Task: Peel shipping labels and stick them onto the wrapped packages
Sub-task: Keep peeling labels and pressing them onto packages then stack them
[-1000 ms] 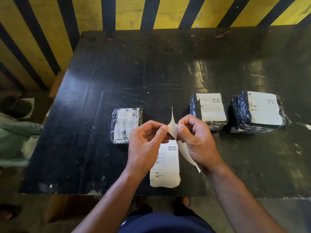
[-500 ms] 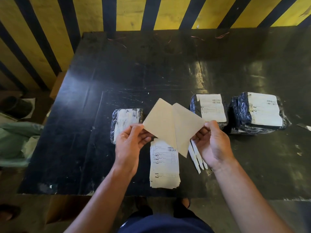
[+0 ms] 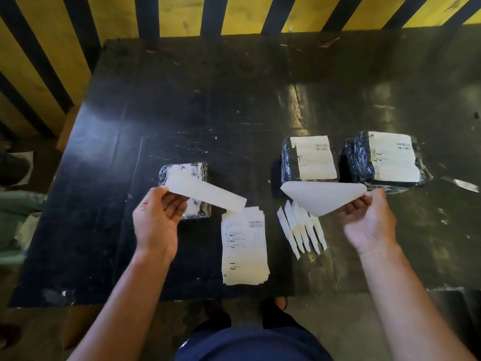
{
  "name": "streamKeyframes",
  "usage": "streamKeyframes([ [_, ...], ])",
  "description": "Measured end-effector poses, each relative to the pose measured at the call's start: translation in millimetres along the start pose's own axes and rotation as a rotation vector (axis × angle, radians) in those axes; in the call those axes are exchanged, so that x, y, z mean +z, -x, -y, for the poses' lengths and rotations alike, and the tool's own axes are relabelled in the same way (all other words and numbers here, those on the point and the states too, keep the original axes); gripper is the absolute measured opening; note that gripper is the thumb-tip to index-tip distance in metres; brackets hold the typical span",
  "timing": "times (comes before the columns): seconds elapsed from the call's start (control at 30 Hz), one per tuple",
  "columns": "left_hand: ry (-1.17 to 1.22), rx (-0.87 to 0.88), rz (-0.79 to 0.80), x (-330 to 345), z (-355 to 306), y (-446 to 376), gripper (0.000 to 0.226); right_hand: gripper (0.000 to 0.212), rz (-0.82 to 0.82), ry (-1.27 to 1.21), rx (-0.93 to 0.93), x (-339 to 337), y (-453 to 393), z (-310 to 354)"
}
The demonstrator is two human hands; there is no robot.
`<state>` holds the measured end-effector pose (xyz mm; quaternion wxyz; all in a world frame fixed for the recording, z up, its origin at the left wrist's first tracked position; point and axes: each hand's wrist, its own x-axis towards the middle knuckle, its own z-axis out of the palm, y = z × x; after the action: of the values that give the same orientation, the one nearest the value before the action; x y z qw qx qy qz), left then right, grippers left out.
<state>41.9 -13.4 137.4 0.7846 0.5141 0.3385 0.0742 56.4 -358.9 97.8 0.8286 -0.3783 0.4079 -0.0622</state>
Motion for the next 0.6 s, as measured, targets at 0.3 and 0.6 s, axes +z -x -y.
streamKeyframes([
  [0.3,-0.209,0.011,0.108,-9,10,-2,0.025,0.013,0.162,1.156,-0.619,-30,-18,-26],
  [0.6,-0.235,-0.061,0.148,0,33,13,0.02,0.011,0.018,1.261,-0.4,-41,-55,-108],
])
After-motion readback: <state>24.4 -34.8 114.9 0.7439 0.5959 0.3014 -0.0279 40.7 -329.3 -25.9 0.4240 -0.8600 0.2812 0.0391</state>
